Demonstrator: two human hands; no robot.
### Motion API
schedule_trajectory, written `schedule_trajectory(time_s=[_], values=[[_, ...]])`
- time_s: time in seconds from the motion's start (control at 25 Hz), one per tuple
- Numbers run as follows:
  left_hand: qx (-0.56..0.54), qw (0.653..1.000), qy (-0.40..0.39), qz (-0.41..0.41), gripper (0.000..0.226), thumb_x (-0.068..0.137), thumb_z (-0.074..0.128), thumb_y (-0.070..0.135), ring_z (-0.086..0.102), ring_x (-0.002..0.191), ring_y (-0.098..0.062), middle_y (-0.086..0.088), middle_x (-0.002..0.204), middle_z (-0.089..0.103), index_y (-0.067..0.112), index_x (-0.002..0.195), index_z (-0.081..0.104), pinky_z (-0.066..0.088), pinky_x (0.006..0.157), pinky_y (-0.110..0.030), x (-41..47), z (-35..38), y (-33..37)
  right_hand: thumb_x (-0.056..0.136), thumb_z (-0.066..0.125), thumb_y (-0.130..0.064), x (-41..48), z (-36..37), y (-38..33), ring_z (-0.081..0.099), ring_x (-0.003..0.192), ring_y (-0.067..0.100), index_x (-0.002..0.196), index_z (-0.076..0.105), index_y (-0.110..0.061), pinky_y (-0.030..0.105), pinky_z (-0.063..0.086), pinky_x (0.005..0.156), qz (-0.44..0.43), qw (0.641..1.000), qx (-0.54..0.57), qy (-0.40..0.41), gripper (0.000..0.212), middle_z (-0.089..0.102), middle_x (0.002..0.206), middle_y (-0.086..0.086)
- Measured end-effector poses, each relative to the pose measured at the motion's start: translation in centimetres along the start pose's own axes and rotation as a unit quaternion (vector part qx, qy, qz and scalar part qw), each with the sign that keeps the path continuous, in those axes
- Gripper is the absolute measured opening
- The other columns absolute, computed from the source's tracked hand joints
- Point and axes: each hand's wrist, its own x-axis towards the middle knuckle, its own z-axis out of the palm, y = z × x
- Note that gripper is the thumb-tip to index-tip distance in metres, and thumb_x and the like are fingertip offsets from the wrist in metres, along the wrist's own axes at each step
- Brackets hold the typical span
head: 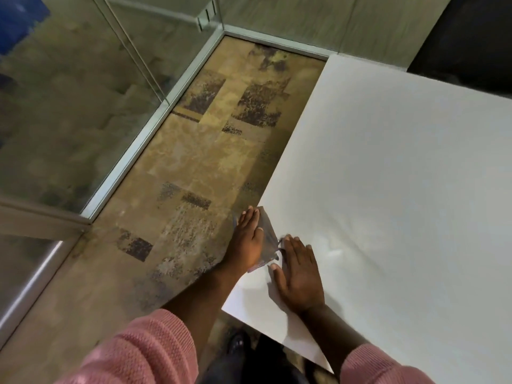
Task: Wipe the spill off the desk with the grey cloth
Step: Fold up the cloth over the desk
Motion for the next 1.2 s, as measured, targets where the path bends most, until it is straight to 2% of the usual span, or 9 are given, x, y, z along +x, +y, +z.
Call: schedule_trajectory(time_s=[0.12,0.24,0.48,0.64,0.72,0.84,0.96,1.08,1.2], values=[[0.020,0.998,-0.055,-0.021,0.052,0.103,0.043,-0.002,0.023,0.157,-0.026,-0.014,0.167,0.028,0.002,0.154,0.036,0.017,0.129,-0.039,0.7,-1.8,-0.1,0.101,0.052,-0.054,1.8,0.4,-4.3,0.056,0.129,0.029,0.155,0.041,-0.014,0.047,0.042,0.112,0.116,0.992,0.053,0.021,0.069,0.059,0.145,0.006],[0.070,0.993,-0.096,-0.009,0.064,0.098,0.044,-0.007,0.025,0.156,-0.019,-0.005,0.169,0.026,0.011,0.158,0.033,0.020,0.126,-0.026,1.4,-3.5,-0.2,0.095,0.056,-0.047,3.1,0.7,-7.4,0.063,0.117,0.029,0.156,0.038,-0.017,0.046,0.045,0.103,0.192,0.980,0.036,0.031,0.070,0.068,0.131,0.003],[0.152,0.963,-0.198,0.104,0.079,0.094,0.047,-0.008,0.032,0.152,-0.029,-0.004,0.172,0.016,0.031,0.160,0.029,0.044,0.113,-0.044,3.7,-7.0,-0.4,0.088,0.066,-0.030,4.3,0.6,-9.1,0.067,0.111,0.030,0.150,0.042,-0.026,0.047,0.055,0.099,0.276,0.949,0.146,0.042,0.067,0.065,0.129,0.006],[0.307,0.891,-0.246,0.228,0.078,0.094,0.051,0.002,0.005,0.160,-0.027,0.003,0.173,0.009,0.036,0.159,0.028,0.019,0.126,-0.055,4.6,-8.4,0.7,0.079,0.061,-0.024,3.3,-1.2,-10.5,0.065,0.097,0.030,0.133,0.059,-0.026,0.043,0.058,0.082,0.229,0.958,0.164,0.050,0.054,0.060,0.118,0.003],[0.317,0.860,-0.278,0.287,0.067,0.091,0.056,0.006,0.000,0.160,-0.024,0.004,0.171,0.019,0.033,0.152,0.044,0.005,0.128,-0.056,4.9,-9.0,1.7,0.078,0.070,-0.019,2.5,-2.6,-10.8,0.063,0.091,0.030,0.122,0.067,-0.022,0.042,0.056,0.077,0.195,0.972,0.126,0.043,0.044,0.061,0.111,0.003],[0.319,0.841,-0.314,0.303,0.035,0.089,0.063,0.019,0.020,0.157,-0.022,0.003,0.152,0.053,0.026,0.124,0.065,0.002,0.127,-0.055,4.8,-9.7,3.9,0.081,0.077,-0.011,1.1,-5.4,-10.6,0.063,0.094,0.033,0.117,0.073,-0.014,0.042,0.054,0.083,0.171,0.980,0.072,0.067,0.036,0.065,0.115,0.010],[0.284,0.853,-0.303,0.315,0.013,0.085,0.064,0.035,0.058,0.122,-0.022,0.001,0.106,0.070,0.026,0.093,0.061,0.009,0.125,-0.053,3.5,-9.9,6.6,0.078,0.068,0.003,-0.4,-8.5,-10.1,0.065,0.103,0.040,0.115,0.074,-0.007,0.044,0.053,0.092,0.166,0.978,0.045,0.119,0.038,0.070,0.118,0.014],[0.236,0.868,-0.290,0.328,0.015,0.088,0.062,0.029,0.063,0.107,-0.022,0.001,0.103,0.073,0.023,0.100,0.069,0.022,0.123,-0.046,1.6,-9.7,10.2,0.076,0.067,0.002,-2.4,-11.9,-9.6,0.067,0.099,0.036,0.109,0.075,-0.013,0.042,0.050,0.093,0.187,0.966,0.014,0.179,0.037,0.074,0.110,0.007],[0.182,0.870,-0.302,0.345,0.024,0.087,0.064,0.022,0.064,0.101,-0.027,-0.004,0.105,0.070,0.018,0.108,0.075,0.047,0.099,-0.043,-0.4,-9.9,13.9,0.077,0.067,-0.005,-4.3,-14.9,-9.3,0.067,0.093,0.030,0.103,0.074,-0.019,0.036,0.046,0.089,0.203,0.953,-0.021,0.223,0.030,0.075,0.102,0.000]])
